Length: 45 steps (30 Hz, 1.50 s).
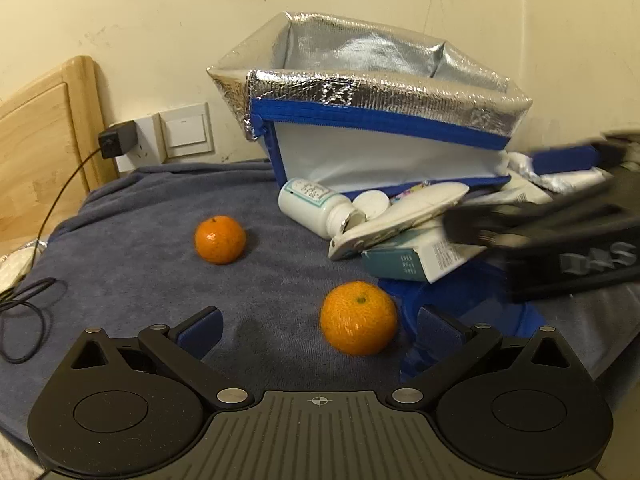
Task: Organize rigid objects
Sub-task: 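Grasp an orange with the left tool while the right tool reaches the white foam block, then lift the orange with the left tool while the right tool grasps the foam block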
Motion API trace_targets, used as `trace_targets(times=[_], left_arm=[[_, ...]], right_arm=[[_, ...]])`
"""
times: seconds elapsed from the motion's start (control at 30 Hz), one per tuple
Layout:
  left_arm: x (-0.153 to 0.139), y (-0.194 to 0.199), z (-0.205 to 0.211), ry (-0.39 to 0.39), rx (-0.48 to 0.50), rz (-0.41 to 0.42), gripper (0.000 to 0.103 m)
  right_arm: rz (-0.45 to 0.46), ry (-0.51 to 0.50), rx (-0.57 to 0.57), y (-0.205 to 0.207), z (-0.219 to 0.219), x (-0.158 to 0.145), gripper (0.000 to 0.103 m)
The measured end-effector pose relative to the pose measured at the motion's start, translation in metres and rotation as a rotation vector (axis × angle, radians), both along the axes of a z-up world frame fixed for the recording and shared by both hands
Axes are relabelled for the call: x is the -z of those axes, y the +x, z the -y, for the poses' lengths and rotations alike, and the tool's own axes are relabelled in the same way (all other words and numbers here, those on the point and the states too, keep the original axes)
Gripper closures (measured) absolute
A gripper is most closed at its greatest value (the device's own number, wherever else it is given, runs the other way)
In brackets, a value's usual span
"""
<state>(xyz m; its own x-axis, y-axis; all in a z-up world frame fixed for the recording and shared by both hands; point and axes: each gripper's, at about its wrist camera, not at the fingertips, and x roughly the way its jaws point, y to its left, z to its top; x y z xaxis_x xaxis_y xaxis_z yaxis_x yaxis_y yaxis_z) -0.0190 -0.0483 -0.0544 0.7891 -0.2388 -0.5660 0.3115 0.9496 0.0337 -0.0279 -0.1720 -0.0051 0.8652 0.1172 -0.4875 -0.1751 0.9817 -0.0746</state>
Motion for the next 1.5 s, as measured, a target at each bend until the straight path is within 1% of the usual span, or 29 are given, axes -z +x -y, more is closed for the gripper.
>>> trace_targets(times=[0.1, 0.27, 0.37, 0.4, 0.5, 0.6, 0.63, 0.7, 0.73, 0.87, 0.93, 1.0, 1.07, 1.17, 1.23, 1.5], left_arm=[[0.002, 0.009, -0.002, -0.03, 0.013, -0.012, 0.0], [0.009, 0.014, -0.006, -0.075, 0.054, -0.017, 0.0], [0.012, 0.016, -0.018, -0.129, 0.063, -0.04, 0.0], [0.012, 0.017, -0.021, -0.138, 0.067, -0.038, 0.001], [0.01, 0.017, -0.023, -0.138, 0.082, -0.034, 0.007], [0.007, 0.017, -0.027, -0.171, 0.072, -0.039, 0.02], [0.006, 0.017, -0.028, -0.176, 0.068, -0.035, 0.029], [0.004, 0.019, -0.03, -0.19, 0.069, -0.037, 0.039], [0.003, 0.02, -0.03, -0.193, 0.073, -0.041, 0.042], [0.003, 0.02, -0.031, -0.204, 0.083, -0.049, 0.062], [0.007, 0.021, -0.032, -0.201, 0.083, -0.058, 0.064], [0.008, 0.021, -0.033, -0.2, 0.08, -0.048, 0.064], [0.008, 0.02, -0.031, -0.192, 0.078, -0.043, 0.065], [0.008, 0.019, -0.029, -0.187, 0.07, -0.035, 0.065], [0.008, 0.02, -0.031, -0.195, 0.063, -0.039, 0.065], [0.003, 0.018, -0.031, -0.179, 0.033, -0.053, 0.065]], right_arm=[[0.004, 0.007, 0.018, -0.013, 0.015, 0.004, 0.0], [0.012, -0.04, 0.035, -0.024, 0.024, 0.013, 0.0], [0.008, -0.01, 0.052, -0.029, 0.038, 0.017, 0.0], [0.001, -0.001, 0.06, -0.031, 0.043, 0.019, 0.0], [-0.016, -0.002, 0.095, -0.033, 0.055, 0.026, 0.0], [-0.038, 0.025, 0.13, -0.035, 0.066, 0.035, 0.0], [-0.047, 0.049, 0.138, -0.034, 0.071, 0.038, 0.0], [-0.069, 0.087, 0.149, -0.032, 0.077, 0.044, 0.0], [-0.077, 0.097, 0.153, -0.03, 0.078, 0.047, 0.0], [-0.078, 0.12, 0.148, -0.024, 0.08, 0.056, 0.0], [-0.079, 0.113, 0.152, -0.019, 0.079, 0.059, 0.0], [-0.097, 0.129, 0.144, -0.014, 0.081, 0.066, 0.0], [-0.077, 0.135, 0.146, -0.016, 0.081, 0.069, 0.0], [-0.065, 0.142, 0.148, -0.017, 0.081, 0.069, 0.001], [-0.059, 0.158, 0.154, -0.019, 0.083, 0.069, 0.006], [-0.072, 0.176, 0.159, -0.028, 0.086, 0.064, 0.008]])
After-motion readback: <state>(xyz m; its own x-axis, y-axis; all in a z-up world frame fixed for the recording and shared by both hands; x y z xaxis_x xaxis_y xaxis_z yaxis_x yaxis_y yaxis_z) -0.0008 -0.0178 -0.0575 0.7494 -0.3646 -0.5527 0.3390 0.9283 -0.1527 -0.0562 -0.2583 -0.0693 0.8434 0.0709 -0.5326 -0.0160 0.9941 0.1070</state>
